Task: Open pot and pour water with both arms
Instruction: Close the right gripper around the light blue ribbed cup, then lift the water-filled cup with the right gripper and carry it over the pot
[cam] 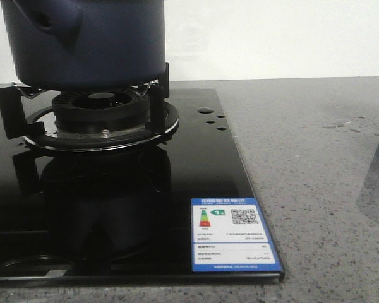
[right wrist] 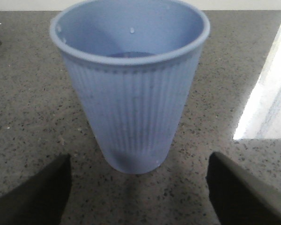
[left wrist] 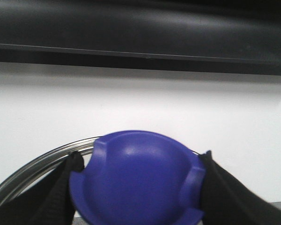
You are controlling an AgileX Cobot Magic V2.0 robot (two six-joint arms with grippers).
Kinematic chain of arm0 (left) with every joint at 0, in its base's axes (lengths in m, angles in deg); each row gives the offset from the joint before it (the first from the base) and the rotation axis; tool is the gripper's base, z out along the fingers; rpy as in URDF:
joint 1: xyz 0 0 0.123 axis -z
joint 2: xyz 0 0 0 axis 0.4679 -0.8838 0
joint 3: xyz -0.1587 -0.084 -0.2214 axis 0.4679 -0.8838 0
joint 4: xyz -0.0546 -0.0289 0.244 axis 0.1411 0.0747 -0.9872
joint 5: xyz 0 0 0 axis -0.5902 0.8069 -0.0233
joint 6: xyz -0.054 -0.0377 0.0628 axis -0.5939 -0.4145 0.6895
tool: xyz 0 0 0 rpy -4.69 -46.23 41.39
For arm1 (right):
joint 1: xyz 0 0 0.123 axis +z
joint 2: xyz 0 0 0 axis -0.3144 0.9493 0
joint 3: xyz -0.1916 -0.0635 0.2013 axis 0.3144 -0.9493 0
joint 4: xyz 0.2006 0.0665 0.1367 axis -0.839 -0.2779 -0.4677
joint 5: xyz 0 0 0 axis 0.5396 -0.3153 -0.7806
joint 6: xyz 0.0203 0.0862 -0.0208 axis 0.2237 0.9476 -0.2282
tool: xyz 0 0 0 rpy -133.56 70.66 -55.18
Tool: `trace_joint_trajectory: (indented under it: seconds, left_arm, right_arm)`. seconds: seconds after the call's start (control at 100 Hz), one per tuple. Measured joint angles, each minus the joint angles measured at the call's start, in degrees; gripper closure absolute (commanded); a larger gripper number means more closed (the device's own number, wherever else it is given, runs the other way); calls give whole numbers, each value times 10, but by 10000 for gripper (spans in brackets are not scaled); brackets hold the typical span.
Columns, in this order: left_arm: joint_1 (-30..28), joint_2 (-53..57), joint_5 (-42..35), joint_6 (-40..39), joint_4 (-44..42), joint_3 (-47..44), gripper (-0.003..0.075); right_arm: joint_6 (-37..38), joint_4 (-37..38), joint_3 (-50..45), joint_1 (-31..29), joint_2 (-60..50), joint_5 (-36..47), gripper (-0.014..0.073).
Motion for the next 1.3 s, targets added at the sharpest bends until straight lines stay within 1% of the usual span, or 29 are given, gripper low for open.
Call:
trace_joint_trajectory:
  seconds: [0.36, 0.8, 1.03, 1.08, 1.3]
  left_arm:
    - [0, 0, 0, 0, 0, 0, 381]
    - [0, 0, 0, 0, 0, 0, 381]
    - [0, 0, 0, 0, 0, 0, 381]
    - [0, 0, 0, 0, 0, 0, 381]
    - [0, 0, 0, 0, 0, 0, 381]
  right_arm:
    - [5, 0, 39, 0, 78, 21, 20]
    - [6, 0, 112, 0, 194, 41, 27]
    - [6, 0, 123, 0, 222, 53, 30]
    - [6, 0, 123, 0, 222, 57, 57]
    - [6, 0, 123, 0, 222, 62, 264]
